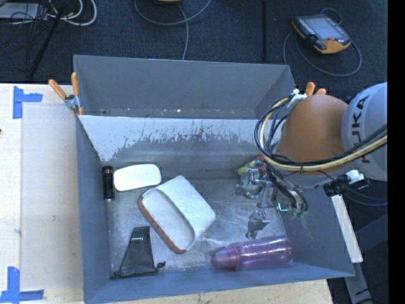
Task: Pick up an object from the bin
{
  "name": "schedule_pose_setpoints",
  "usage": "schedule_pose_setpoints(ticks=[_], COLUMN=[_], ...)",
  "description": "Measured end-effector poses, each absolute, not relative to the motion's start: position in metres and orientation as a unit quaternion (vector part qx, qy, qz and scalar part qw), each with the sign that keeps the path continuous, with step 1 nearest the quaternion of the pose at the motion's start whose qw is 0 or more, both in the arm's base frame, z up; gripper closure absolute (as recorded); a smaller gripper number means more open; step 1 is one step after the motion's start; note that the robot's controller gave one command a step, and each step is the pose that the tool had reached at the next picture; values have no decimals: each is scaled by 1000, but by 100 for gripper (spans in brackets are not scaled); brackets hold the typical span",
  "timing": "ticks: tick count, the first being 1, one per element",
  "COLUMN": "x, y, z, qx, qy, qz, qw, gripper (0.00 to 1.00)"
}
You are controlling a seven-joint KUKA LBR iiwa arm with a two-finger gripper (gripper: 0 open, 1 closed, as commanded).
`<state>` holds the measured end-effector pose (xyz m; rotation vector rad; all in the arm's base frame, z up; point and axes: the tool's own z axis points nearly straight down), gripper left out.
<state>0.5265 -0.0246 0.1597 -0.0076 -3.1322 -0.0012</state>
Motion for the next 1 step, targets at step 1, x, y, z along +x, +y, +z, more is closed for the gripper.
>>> schedule_pose_setpoints(ticks=[1], x=[528], y=[-25], z=[164], qx=[-2], qy=[-1000], qz=[0], qw=[1], gripper=[0])
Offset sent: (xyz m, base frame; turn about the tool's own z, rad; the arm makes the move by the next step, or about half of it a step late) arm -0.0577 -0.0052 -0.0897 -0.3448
